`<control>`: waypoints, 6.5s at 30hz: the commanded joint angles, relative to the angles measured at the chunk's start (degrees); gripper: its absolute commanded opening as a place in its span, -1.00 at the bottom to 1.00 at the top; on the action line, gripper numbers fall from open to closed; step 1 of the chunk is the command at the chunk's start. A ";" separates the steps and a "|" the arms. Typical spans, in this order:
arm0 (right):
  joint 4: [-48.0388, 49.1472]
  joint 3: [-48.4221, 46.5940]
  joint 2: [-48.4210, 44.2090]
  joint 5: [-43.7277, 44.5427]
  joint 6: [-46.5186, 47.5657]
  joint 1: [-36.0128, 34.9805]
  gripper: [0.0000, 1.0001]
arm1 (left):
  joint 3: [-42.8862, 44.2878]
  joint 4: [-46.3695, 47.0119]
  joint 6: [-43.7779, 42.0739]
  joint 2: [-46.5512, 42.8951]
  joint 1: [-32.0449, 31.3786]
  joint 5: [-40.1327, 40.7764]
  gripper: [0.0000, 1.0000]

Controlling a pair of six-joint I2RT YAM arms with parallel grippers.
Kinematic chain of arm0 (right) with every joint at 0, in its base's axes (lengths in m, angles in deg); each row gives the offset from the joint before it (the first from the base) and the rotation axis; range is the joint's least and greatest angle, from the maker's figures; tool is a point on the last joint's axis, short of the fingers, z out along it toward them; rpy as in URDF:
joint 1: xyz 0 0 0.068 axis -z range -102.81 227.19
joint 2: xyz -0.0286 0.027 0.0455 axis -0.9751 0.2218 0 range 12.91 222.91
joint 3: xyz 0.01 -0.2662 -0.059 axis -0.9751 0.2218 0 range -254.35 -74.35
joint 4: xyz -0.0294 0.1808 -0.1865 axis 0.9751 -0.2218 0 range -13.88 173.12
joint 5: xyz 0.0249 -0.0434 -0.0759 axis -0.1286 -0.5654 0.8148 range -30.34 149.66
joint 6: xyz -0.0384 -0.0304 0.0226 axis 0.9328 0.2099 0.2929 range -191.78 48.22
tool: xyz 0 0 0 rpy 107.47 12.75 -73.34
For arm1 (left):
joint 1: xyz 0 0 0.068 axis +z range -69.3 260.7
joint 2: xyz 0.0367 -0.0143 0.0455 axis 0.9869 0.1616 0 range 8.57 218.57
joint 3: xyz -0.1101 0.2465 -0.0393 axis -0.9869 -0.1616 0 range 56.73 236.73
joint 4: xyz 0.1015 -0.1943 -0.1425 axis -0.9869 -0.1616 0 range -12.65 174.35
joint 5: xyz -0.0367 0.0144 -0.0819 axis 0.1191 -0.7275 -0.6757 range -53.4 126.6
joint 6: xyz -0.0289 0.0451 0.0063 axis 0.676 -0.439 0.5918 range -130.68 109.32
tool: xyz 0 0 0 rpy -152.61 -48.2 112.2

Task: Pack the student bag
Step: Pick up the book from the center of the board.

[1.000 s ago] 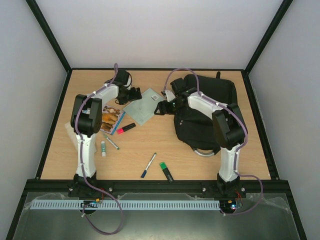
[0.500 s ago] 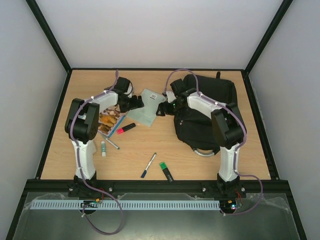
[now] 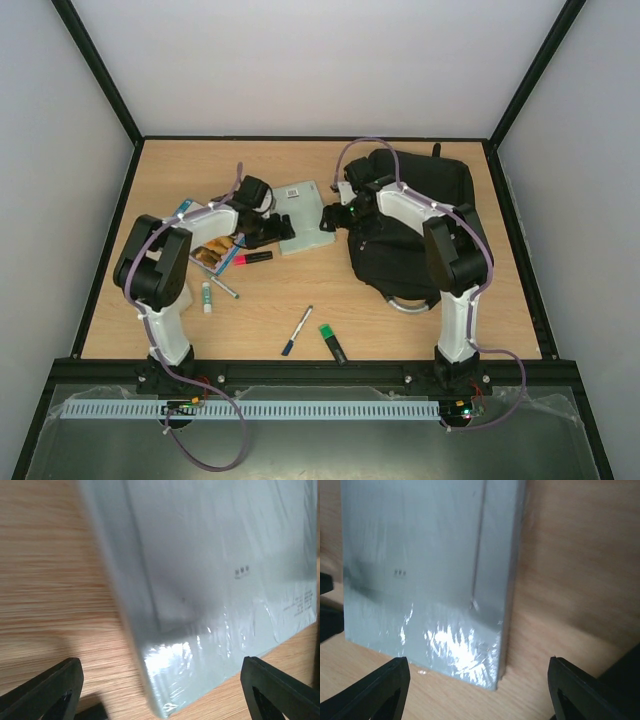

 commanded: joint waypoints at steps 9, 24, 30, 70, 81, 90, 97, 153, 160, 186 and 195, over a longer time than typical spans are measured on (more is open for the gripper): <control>-3.42 -14.89 9.98 1.97 2.04 2.40 0.32 | -0.27 7.90 9.37 -2.22 8.08 0.90 0.68; -5.09 -19.59 18.42 0.25 0.61 2.40 -0.14 | -0.50 14.84 14.22 5.56 9.54 -7.47 0.65; -6.57 -19.65 21.11 1.09 0.53 2.40 -0.35 | -1.55 17.70 16.37 7.84 9.49 -10.13 0.64; -6.88 -14.78 23.32 -14.01 1.49 2.40 -0.37 | -15.44 62.36 35.94 0.09 6.39 -23.27 0.23; -7.08 -13.85 23.56 -20.14 2.50 2.48 -0.37 | -15.47 66.33 35.84 -0.87 5.37 -20.80 -0.05; -7.31 -13.78 23.77 -22.38 2.97 2.49 -0.37 | -12.99 68.52 42.10 4.35 4.71 -23.34 -0.14; -7.44 -14.22 23.95 -23.80 2.80 2.49 -0.36 | -7.18 54.71 35.52 5.28 3.06 -22.30 0.29; -9.81 -14.97 25.20 -25.06 4.18 2.14 -0.28 | -26.06 58.38 38.14 -7.77 -0.52 -7.37 0.30; -9.90 -15.01 25.17 -24.69 4.27 2.14 -0.27 | -27.36 61.78 39.52 -8.70 0.75 -9.77 -0.06; -6.76 -5.08 -11.16 -21.88 3.24 14.75 0.33 | -13.86 34.50 16.77 -24.10 1.36 -19.37 -0.66; -7.85 9.61 -28.31 -37.63 10.85 21.98 0.65 | -9.90 43.72 15.78 -25.59 1.12 -29.11 -0.89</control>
